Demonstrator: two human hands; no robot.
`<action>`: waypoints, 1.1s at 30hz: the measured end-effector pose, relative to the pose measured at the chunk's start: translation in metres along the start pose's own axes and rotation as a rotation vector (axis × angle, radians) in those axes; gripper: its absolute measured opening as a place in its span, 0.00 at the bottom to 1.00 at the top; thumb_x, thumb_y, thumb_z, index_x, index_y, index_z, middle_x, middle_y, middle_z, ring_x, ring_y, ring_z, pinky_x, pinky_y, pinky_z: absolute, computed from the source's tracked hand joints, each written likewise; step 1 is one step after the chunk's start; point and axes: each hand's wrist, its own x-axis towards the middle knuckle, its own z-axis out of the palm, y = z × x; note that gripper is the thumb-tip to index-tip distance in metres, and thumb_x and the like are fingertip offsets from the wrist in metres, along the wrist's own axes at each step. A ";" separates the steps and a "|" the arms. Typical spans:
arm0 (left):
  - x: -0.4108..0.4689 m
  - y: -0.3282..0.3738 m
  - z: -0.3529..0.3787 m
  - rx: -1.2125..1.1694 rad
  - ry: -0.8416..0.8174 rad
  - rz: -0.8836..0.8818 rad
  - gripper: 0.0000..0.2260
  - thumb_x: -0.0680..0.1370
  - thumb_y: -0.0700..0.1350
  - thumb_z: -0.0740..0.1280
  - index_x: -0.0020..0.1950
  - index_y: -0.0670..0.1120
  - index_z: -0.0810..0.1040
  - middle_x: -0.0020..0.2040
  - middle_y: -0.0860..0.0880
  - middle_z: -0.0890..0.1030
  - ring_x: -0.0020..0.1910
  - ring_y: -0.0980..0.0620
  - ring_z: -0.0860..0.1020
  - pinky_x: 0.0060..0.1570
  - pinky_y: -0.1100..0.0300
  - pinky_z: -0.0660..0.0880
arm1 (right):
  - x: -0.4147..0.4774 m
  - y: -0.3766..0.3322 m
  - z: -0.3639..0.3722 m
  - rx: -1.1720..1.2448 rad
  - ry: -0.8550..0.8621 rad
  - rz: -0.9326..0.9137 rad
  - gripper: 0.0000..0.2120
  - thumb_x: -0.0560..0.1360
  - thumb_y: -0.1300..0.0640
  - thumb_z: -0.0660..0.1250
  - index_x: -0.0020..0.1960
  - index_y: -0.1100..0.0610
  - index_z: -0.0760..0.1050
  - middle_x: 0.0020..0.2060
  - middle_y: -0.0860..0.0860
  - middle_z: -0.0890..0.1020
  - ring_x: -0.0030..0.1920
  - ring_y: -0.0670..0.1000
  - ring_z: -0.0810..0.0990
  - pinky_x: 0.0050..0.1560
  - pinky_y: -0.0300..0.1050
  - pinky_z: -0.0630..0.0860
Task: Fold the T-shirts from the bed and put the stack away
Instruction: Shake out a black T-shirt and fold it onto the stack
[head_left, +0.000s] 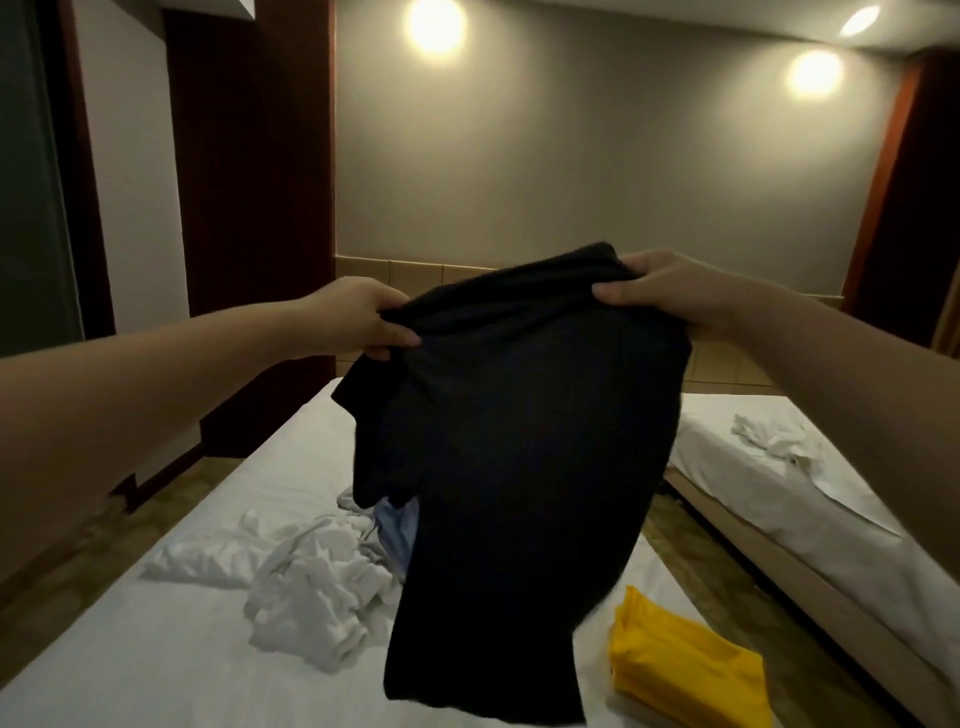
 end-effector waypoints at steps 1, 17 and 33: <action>-0.002 0.001 -0.001 -0.039 -0.027 -0.011 0.09 0.76 0.42 0.66 0.56 0.45 0.78 0.50 0.46 0.79 0.47 0.50 0.79 0.42 0.64 0.77 | -0.002 -0.001 -0.001 0.024 -0.017 -0.003 0.09 0.72 0.57 0.65 0.51 0.56 0.77 0.40 0.48 0.85 0.40 0.45 0.84 0.39 0.36 0.79; -0.023 -0.036 -0.009 -0.555 -0.321 -0.029 0.19 0.52 0.59 0.80 0.36 0.51 0.82 0.35 0.47 0.80 0.30 0.54 0.78 0.33 0.65 0.78 | -0.004 0.026 -0.001 0.145 -0.103 0.058 0.23 0.53 0.45 0.80 0.43 0.56 0.83 0.42 0.51 0.85 0.40 0.48 0.84 0.37 0.39 0.80; 0.193 -0.085 0.051 -0.106 0.294 -0.047 0.02 0.78 0.44 0.64 0.49 0.47 0.75 0.47 0.44 0.76 0.48 0.43 0.76 0.42 0.53 0.73 | 0.173 0.102 -0.036 -0.192 0.617 -0.062 0.13 0.74 0.54 0.69 0.57 0.55 0.77 0.49 0.49 0.79 0.51 0.51 0.79 0.55 0.44 0.76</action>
